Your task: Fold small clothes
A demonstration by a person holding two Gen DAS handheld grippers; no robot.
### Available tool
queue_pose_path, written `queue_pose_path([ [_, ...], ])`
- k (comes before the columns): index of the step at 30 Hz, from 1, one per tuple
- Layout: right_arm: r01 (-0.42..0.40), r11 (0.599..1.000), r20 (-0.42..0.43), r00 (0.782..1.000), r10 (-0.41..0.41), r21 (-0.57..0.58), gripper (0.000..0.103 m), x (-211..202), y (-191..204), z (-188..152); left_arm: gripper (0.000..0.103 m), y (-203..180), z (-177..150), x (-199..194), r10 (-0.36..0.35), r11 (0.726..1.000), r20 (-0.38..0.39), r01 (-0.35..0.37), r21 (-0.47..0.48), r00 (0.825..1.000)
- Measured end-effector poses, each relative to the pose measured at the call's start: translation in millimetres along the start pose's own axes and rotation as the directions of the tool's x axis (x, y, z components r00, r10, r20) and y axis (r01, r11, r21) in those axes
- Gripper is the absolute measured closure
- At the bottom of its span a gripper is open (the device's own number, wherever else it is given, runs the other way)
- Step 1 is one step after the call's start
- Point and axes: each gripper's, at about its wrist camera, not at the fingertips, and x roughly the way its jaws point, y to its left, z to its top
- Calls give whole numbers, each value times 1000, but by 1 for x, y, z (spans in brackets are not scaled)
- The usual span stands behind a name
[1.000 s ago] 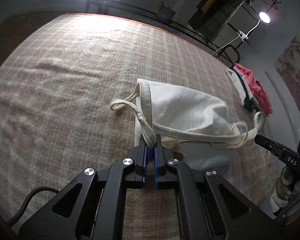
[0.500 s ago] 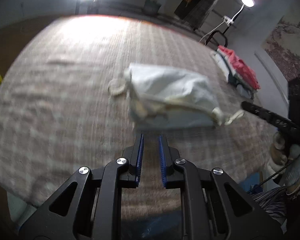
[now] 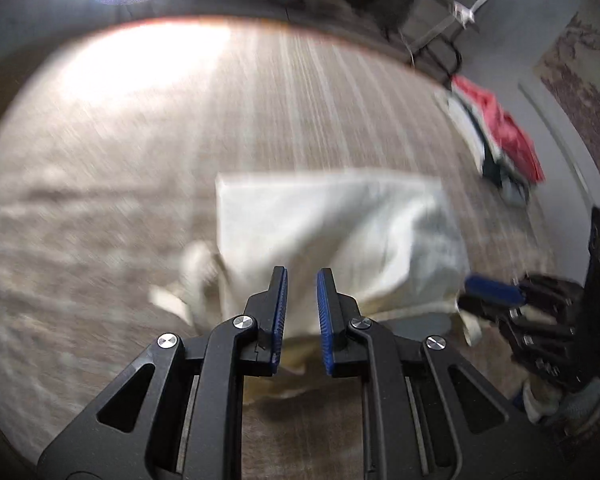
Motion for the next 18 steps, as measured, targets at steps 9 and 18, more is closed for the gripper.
queue_pose_path([
  [9, 93, 995, -107, 989, -98, -45, 81, 3, -25, -26, 90, -9, -65, -19, 74, 988, -32, -69, 137, 997],
  [18, 71, 996, -82, 994, -67, 48, 64, -8, -33, -26, 90, 27, -45, -61, -4, 999, 105, 10, -53, 994],
])
